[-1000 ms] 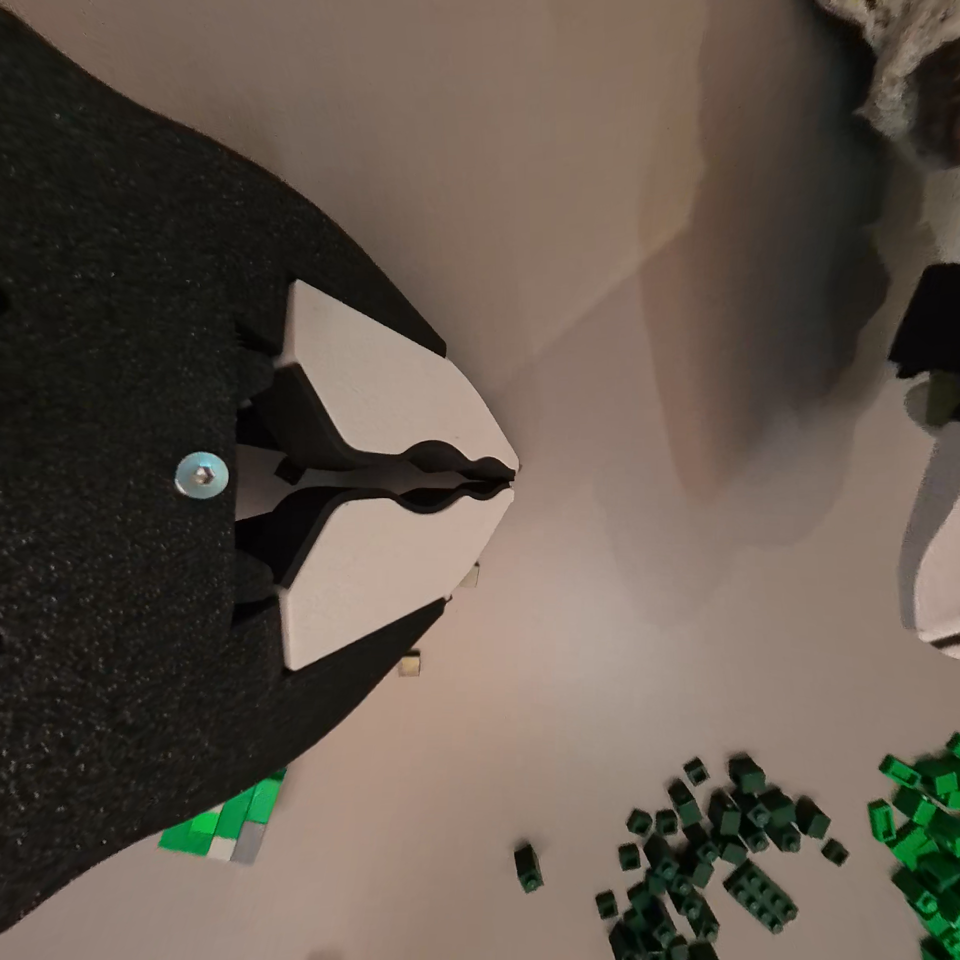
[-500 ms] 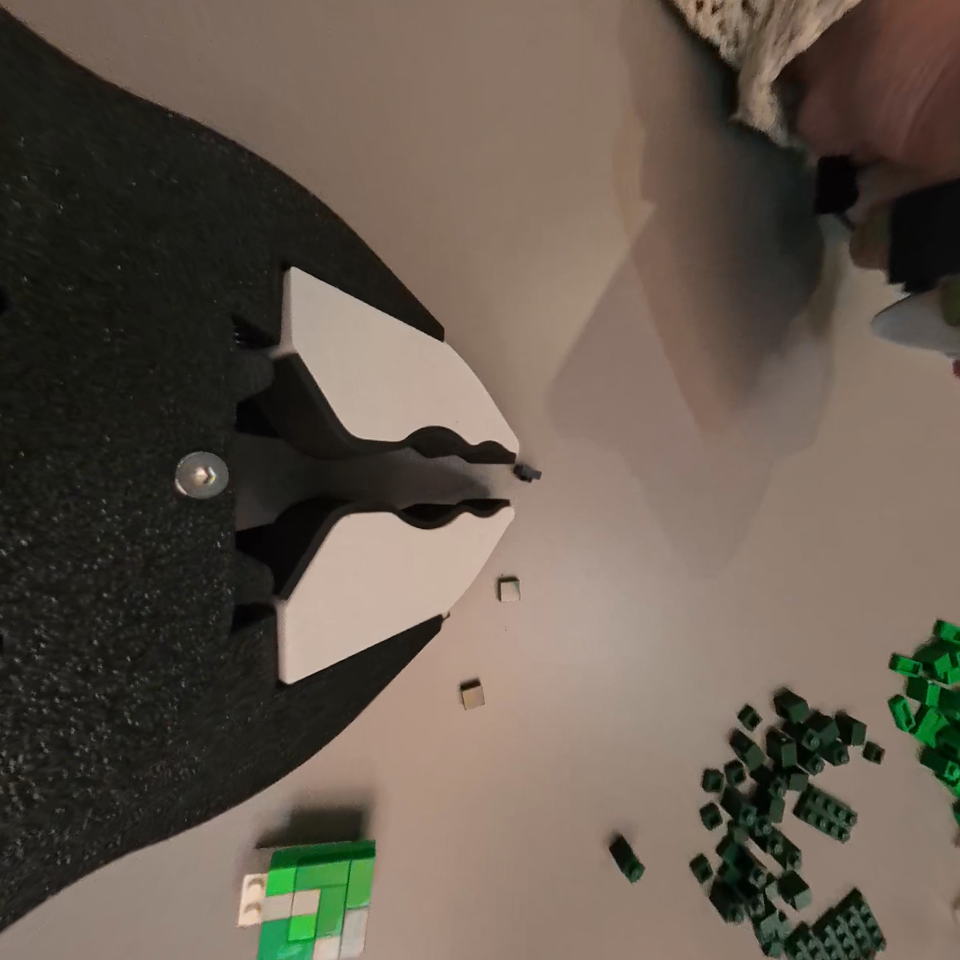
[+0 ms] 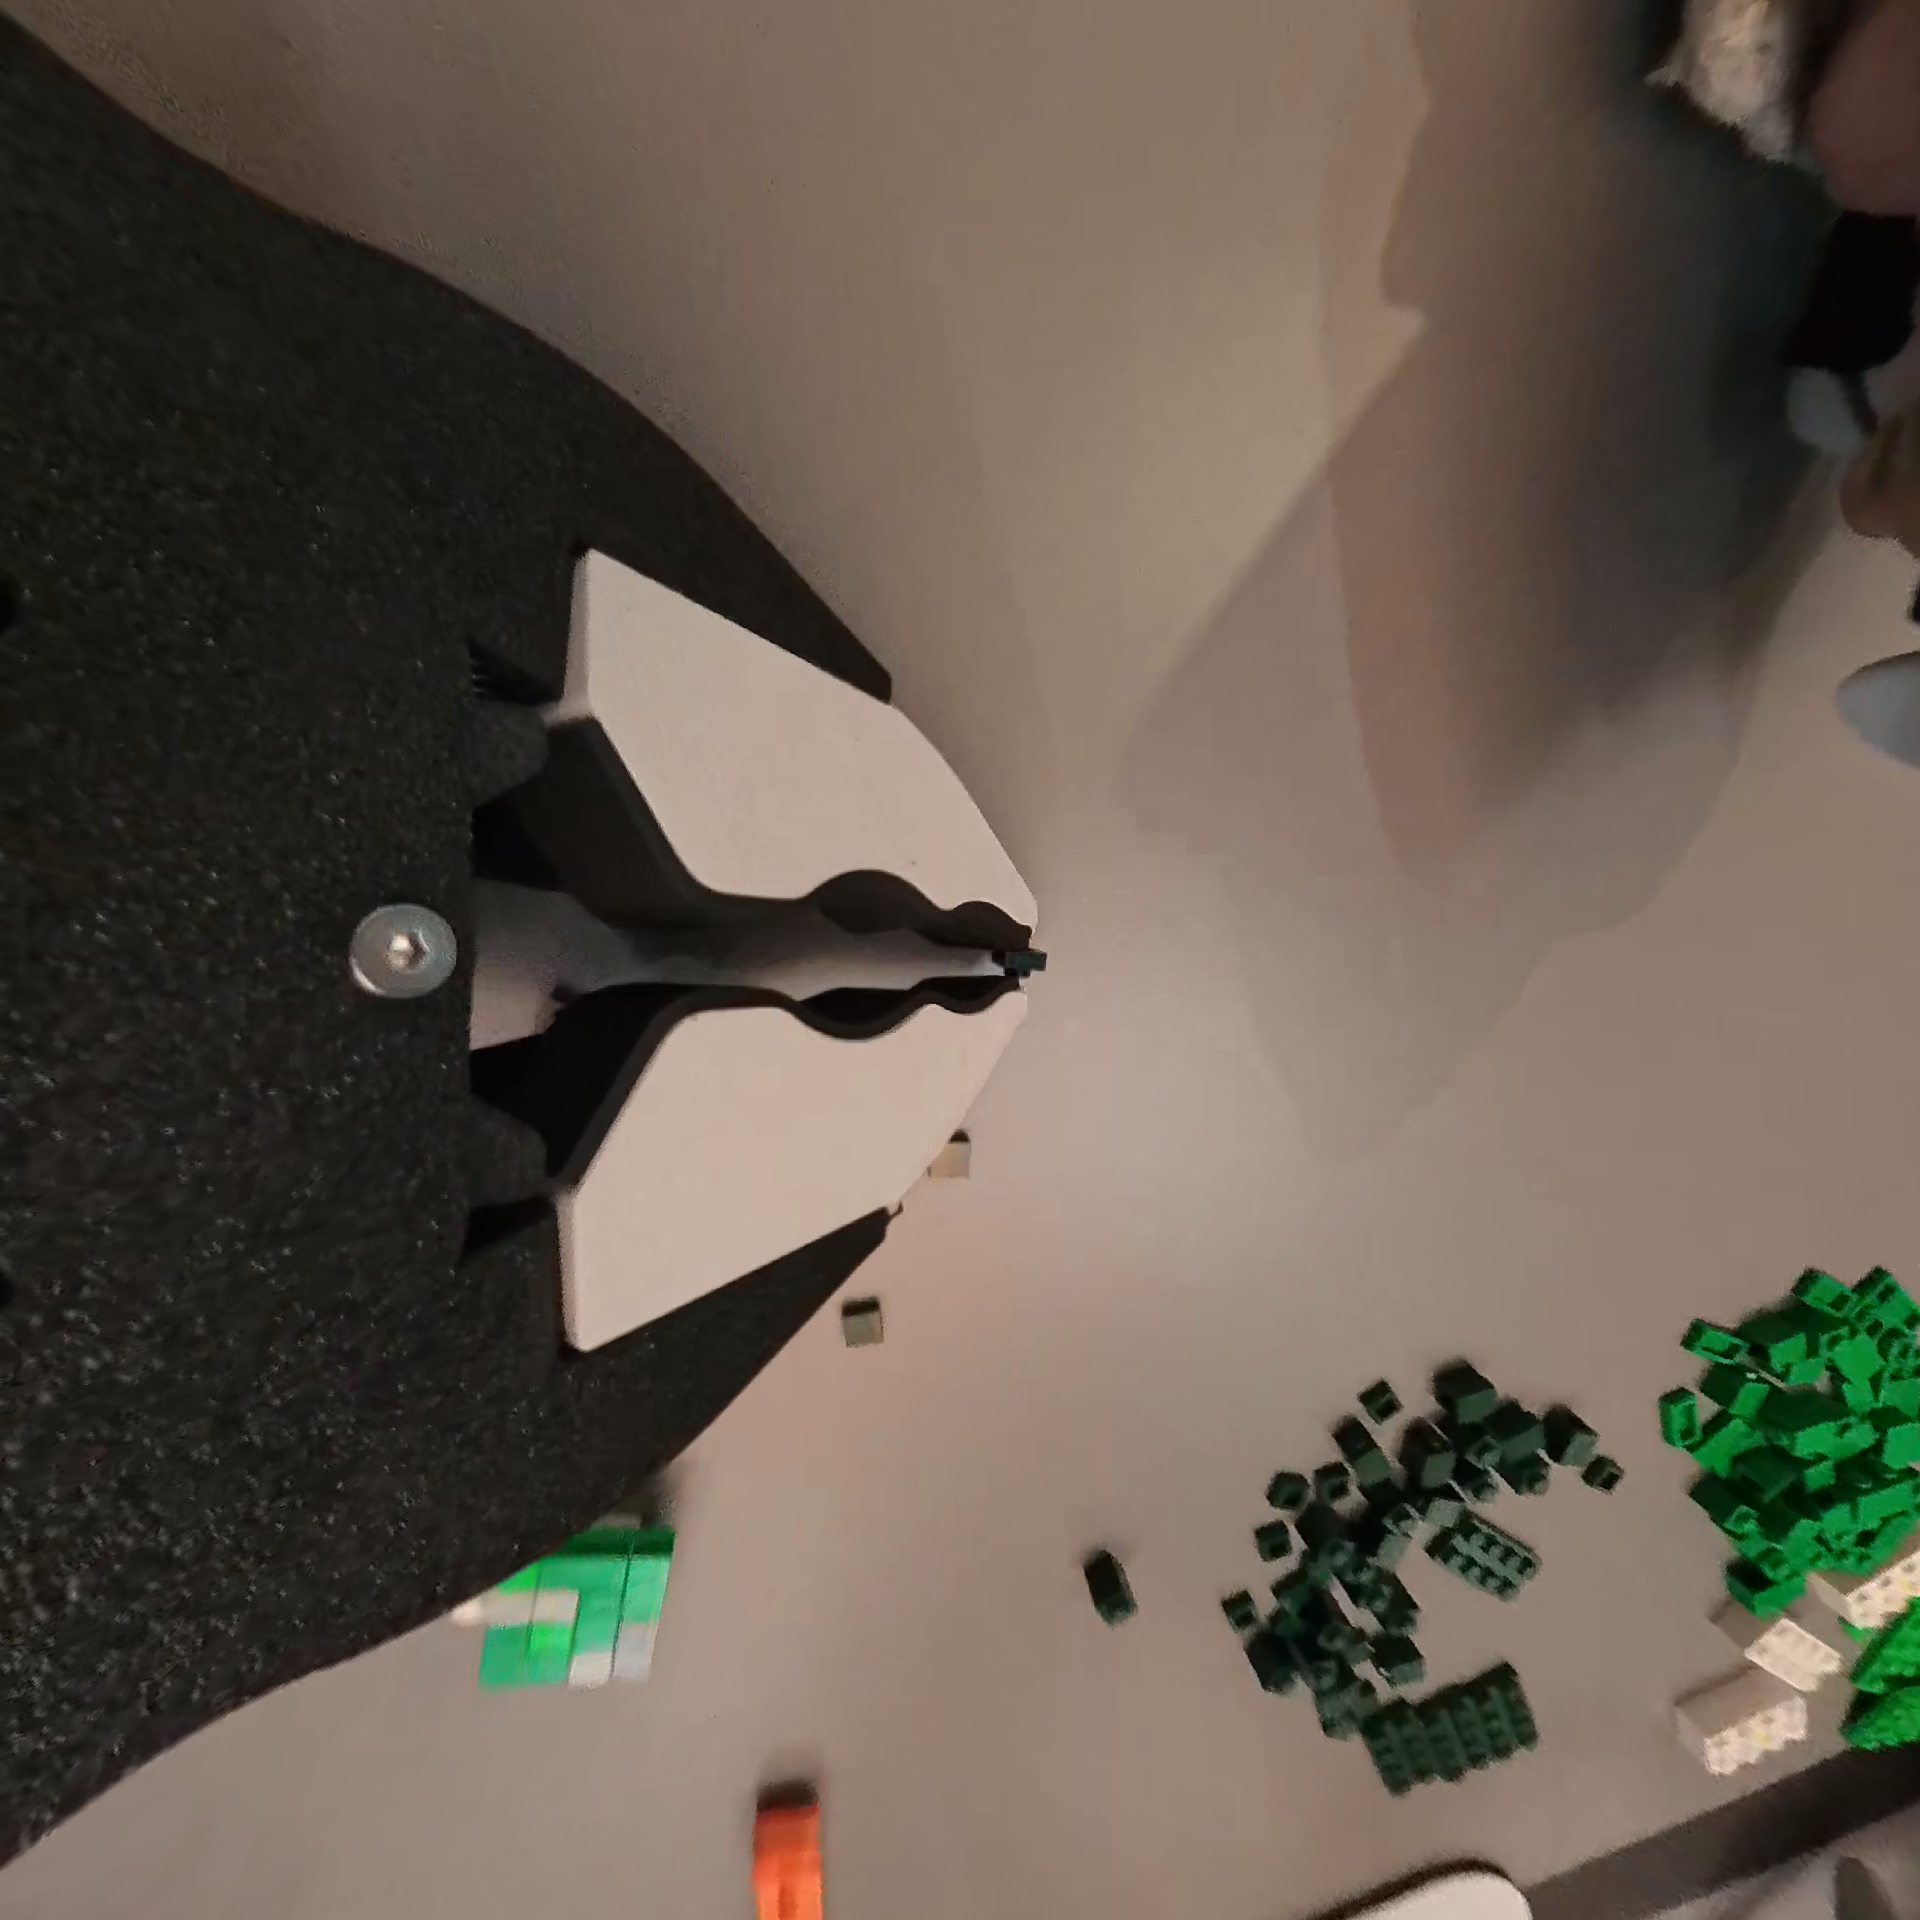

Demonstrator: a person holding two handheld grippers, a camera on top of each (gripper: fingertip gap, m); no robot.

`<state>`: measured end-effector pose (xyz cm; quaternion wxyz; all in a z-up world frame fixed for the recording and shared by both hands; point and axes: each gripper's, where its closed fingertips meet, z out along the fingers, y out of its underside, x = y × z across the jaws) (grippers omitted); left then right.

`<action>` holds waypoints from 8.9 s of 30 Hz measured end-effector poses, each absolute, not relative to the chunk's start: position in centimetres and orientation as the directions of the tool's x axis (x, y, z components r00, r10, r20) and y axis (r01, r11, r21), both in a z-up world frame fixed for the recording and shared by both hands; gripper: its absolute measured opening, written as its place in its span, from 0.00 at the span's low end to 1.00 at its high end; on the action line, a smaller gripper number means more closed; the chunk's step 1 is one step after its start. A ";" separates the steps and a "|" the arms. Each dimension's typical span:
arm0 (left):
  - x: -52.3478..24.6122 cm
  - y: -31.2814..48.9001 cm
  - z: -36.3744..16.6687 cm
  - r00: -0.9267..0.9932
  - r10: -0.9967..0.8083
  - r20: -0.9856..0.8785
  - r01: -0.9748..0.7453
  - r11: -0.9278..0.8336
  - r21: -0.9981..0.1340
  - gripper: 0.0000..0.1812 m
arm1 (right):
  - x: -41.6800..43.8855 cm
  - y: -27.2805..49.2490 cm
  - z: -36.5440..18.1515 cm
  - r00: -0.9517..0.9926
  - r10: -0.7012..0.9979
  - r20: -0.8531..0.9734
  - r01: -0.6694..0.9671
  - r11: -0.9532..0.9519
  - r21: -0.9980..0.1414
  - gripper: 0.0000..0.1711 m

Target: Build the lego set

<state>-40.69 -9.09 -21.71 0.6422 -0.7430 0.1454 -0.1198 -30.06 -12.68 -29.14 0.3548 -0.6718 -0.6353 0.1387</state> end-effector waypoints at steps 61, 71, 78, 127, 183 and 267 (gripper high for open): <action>-50.1 -7.6 -20.0 0.982 0.015 -0.188 -0.189 0.009 -0.982 0.00 | -32.2 -13.3 -25.1 -0.238 0.971 -0.009 0.612 0.143 -0.777 0.15; -60.1 -10.5 -18.8 0.955 0.292 -0.054 -0.077 0.067 -0.995 0.00 | -47.4 -7.9 -23.1 -0.207 0.972 0.107 0.558 0.207 -0.803 0.09; -60.7 -10.4 -19.4 0.938 0.331 -0.104 -0.121 0.031 -0.992 0.00 | -54.5 -7.5 -27.6 -0.324 0.945 0.043 0.683 0.265 -0.681 0.09; -58.7 -9.6 -19.2 0.953 0.277 -0.122 -0.134 0.023 -0.991 0.00 | -37.5 -10.8 -25.9 -0.334 0.880 0.338 0.600 0.475 -0.644 0.05; -59.4 -9.8 -19.0 0.937 0.320 -0.140 -0.158 0.032 -0.987 0.00 | -56.7 -4.4 -29.6 -0.296 0.941 0.166 0.710 0.333 -0.621 0.03; -58.1 -9.4 -19.5 0.945 0.264 -0.193 -0.200 -0.001 -0.980 0.00 | -20.5 -9.5 -24.8 0.265 0.951 0.161 0.622 -0.042 -0.782 0.07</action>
